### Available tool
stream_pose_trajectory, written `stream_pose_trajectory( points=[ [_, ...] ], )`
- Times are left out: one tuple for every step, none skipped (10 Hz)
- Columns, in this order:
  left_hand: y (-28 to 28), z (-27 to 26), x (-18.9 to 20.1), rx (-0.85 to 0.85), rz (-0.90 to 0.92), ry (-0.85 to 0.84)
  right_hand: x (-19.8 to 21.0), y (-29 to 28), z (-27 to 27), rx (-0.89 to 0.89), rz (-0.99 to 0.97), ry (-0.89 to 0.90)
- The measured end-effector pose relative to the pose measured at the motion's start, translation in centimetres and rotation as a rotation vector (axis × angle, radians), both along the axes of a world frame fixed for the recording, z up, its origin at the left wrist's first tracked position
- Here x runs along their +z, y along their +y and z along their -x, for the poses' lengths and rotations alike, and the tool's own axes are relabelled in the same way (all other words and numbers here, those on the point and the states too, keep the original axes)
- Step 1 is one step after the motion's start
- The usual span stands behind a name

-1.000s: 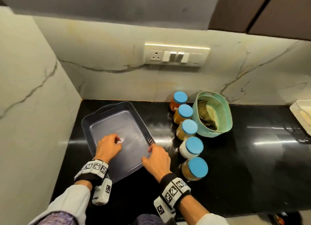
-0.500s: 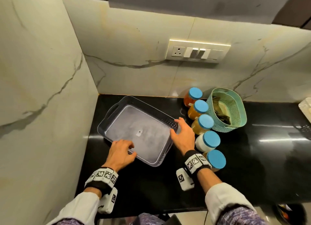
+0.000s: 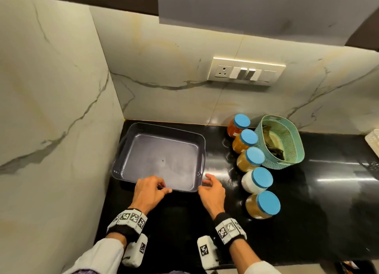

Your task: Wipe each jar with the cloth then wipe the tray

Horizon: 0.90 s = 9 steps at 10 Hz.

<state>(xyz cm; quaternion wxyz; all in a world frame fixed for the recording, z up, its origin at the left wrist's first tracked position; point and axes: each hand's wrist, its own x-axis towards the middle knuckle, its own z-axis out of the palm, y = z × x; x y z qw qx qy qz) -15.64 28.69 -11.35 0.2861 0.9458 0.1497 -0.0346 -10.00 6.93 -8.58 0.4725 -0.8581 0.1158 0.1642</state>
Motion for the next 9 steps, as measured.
stream_pose_trajectory(
  points=[
    [0.8,-0.7,-0.3,0.101,0.086,-0.075,-1.2,2.3,-1.8,0.022,-0.082,0.020],
    [2.4,-1.3,-0.5,0.136,0.095,-0.174,-1.2,4.3,-3.3,-0.046,-0.060,-0.053],
    [4.4,-2.0,-0.7,0.208,0.088,-0.265,0.3,5.6,-4.6,-0.038,-0.036,-0.086],
    [5.6,-3.2,-0.5,0.278,0.119,-0.261,0.8,5.9,-6.0,-0.014,-0.010,-0.089],
    [5.3,-4.1,-0.2,0.335,0.157,-0.227,1.3,6.0,-6.9,0.006,0.032,-0.075],
    [4.5,-4.1,-0.1,0.363,0.125,-0.216,1.2,5.2,-7.2,0.063,0.037,-0.052],
    [3.4,-3.4,0.3,0.353,0.045,-0.272,1.4,3.5,-6.8,0.092,0.020,-0.051],
    [0.3,-3.5,1.1,0.261,-0.023,-0.350,0.7,0.2,-6.5,0.058,-0.013,-0.096],
    [-3.7,-4.9,1.8,0.157,0.026,-0.442,0.6,-4.1,-6.8,0.000,-0.018,-0.156]
  ],
)
